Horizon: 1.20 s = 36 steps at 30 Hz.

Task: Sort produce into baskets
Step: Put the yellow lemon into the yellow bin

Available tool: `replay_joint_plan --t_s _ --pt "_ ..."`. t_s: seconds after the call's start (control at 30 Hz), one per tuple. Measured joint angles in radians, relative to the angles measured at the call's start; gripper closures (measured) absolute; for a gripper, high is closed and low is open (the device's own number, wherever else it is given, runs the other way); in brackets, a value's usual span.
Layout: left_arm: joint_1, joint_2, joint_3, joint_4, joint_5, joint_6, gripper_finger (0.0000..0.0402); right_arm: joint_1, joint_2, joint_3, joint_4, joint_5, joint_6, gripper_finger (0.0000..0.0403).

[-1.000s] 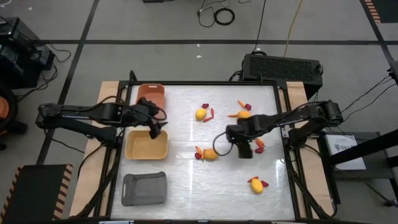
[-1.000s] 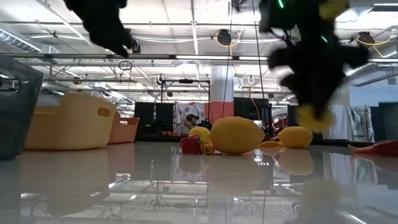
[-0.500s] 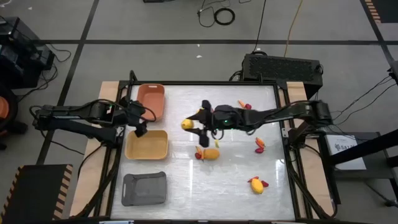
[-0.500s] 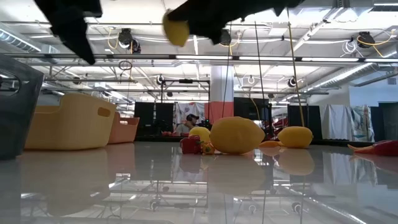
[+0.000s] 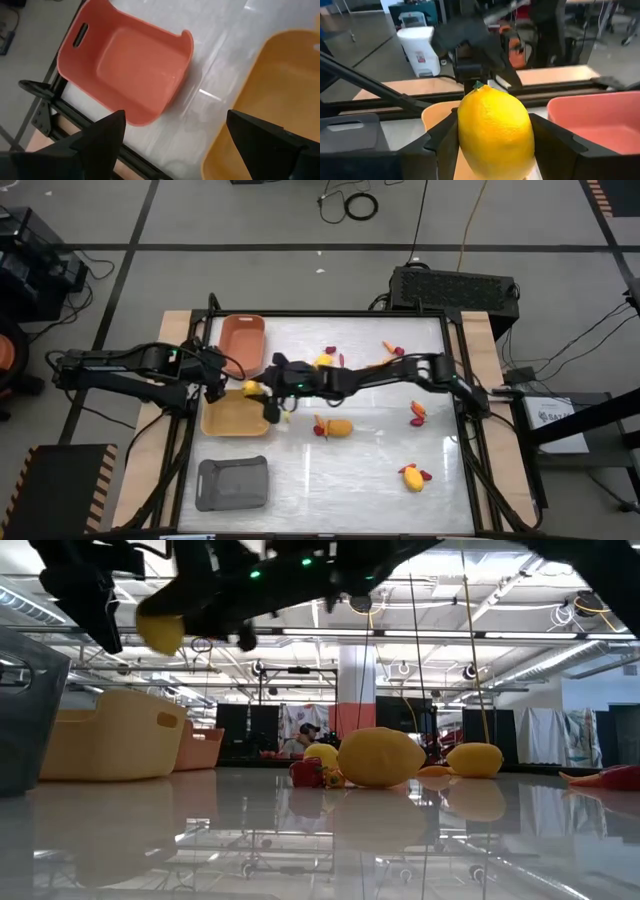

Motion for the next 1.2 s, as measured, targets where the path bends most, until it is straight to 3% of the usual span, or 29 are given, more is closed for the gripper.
replay_joint_plan --t_s 0.27,0.57,0.77,1.07,1.2 --pt "0.000 -0.009 0.000 -0.002 0.007 -0.001 0.0048 0.009 0.115 0.217 -0.289 0.019 0.044 0.0181" --pt "0.000 -0.009 0.000 0.007 0.007 -0.001 0.0048 0.008 0.117 0.223 -0.412 0.054 0.146 0.0120" --pt "0.000 -0.009 0.000 0.008 0.005 -0.002 0.0048 0.005 0.079 0.223 -0.507 0.047 0.194 0.0106" --pt "0.000 -0.009 0.000 0.035 0.005 -0.003 0.0048 -0.107 -0.054 0.224 -0.885 0.053 0.253 0.0115" --pt "0.000 -0.007 0.000 0.084 0.005 -0.024 0.0048 -0.182 -0.060 0.224 -1.106 0.053 0.474 0.0115"
